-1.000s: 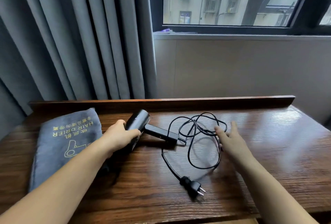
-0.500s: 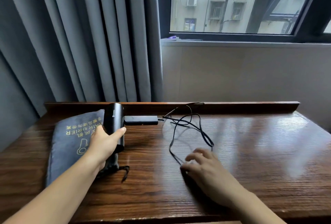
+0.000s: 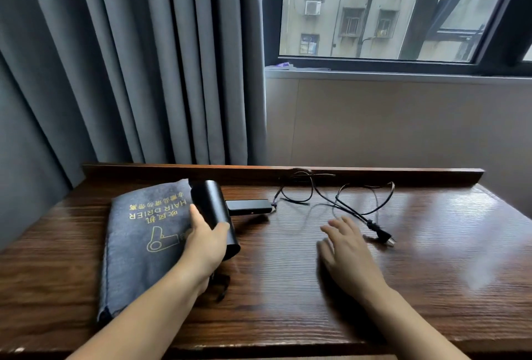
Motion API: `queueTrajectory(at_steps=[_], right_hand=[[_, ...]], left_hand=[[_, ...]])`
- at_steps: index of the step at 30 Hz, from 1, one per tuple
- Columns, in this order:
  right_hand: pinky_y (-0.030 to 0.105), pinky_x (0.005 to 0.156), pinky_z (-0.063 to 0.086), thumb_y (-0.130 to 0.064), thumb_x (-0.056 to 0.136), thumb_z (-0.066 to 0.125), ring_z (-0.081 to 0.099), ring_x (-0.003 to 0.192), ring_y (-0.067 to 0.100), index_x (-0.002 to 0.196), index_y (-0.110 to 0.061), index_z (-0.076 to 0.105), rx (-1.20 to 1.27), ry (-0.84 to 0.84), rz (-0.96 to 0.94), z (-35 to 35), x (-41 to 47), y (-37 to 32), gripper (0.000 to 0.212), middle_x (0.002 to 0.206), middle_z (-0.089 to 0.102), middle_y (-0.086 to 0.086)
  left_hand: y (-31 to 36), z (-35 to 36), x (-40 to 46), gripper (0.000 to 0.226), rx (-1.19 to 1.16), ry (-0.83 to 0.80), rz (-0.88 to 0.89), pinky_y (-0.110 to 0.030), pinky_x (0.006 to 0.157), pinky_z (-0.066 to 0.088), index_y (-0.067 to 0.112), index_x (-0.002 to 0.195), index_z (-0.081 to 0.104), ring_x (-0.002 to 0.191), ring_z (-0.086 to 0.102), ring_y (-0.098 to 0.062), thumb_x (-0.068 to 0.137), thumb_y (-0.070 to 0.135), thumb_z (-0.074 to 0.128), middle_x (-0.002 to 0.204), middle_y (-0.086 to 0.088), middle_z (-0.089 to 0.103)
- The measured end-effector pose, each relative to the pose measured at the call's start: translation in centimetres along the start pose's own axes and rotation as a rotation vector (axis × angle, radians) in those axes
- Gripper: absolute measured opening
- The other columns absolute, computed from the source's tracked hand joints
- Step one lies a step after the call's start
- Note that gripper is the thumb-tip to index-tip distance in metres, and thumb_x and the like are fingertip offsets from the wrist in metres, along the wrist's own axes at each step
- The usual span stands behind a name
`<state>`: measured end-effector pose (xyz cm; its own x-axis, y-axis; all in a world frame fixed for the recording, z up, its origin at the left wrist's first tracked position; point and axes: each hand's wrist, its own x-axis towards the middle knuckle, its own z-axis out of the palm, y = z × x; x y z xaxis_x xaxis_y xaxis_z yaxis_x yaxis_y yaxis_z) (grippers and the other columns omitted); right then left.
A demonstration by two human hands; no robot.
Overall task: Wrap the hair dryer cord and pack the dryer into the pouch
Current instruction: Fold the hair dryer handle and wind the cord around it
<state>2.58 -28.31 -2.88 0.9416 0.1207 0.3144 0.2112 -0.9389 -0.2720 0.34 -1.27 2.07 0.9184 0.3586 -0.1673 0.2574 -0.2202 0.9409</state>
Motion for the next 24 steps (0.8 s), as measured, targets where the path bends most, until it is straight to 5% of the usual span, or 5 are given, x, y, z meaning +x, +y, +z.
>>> queueTrajectory(at_steps=[3,8,16,19,24], right_hand=[[0.03,0.118,0.022,-0.036,0.098,0.049,0.026,0.144,0.018,0.14,-0.019,0.048,0.188,-0.082,-0.054,0.2,-1.3,-1.5,0.045,0.145,0.044,-0.003],[0.008,0.097,0.025,-0.036,0.099,0.047,0.039,0.116,-0.007,0.146,-0.027,0.039,0.317,-0.082,-0.072,-0.1,-2.0,-3.0,0.048,0.14,0.043,-0.011],[0.023,0.104,0.037,-0.027,0.099,0.049,0.049,0.121,0.006,0.139,-0.025,0.047,0.418,-0.015,-0.057,-0.1,-2.3,-3.0,0.041,0.131,0.049,-0.014],[0.014,0.099,0.037,-0.024,0.099,0.047,0.05,0.117,0.001,0.137,-0.026,0.049,0.474,-0.008,-0.078,0.0,-2.4,-3.5,0.038,0.128,0.052,-0.013],[0.011,0.097,0.038,-0.047,0.093,0.034,0.048,0.119,-0.007,0.141,-0.033,0.044,0.589,-0.038,-0.108,-0.4,-2.8,-5.0,0.05,0.126,0.052,-0.019]], left_hand=[[0.3,1.6,-1.1,0.081,-0.05,-0.063,0.004,-0.036,0.113,0.025,0.038,0.154,-0.009,0.142,0.028,-0.025,0.099,0.027,0.049,0.159,-0.014,0.023],[0.0,3.7,-2.3,0.083,-0.116,-0.154,-0.02,-0.038,0.11,0.032,0.047,0.151,-0.008,0.13,0.04,-0.023,0.097,0.035,0.054,0.154,-0.011,0.032],[0.7,4.8,-3.0,0.091,-0.087,-0.162,-0.022,-0.042,0.112,0.038,0.034,0.155,0.003,0.133,0.044,-0.026,0.089,0.042,0.065,0.153,-0.008,0.038],[1.0,5.3,-3.1,0.09,-0.051,-0.162,-0.021,-0.04,0.111,0.037,0.034,0.155,0.004,0.134,0.042,-0.026,0.089,0.042,0.065,0.153,-0.009,0.036],[1.1,5.9,-3.4,0.085,0.014,-0.146,-0.013,-0.041,0.111,0.037,0.032,0.154,0.01,0.132,0.042,-0.027,0.089,0.039,0.064,0.148,-0.01,0.036]])
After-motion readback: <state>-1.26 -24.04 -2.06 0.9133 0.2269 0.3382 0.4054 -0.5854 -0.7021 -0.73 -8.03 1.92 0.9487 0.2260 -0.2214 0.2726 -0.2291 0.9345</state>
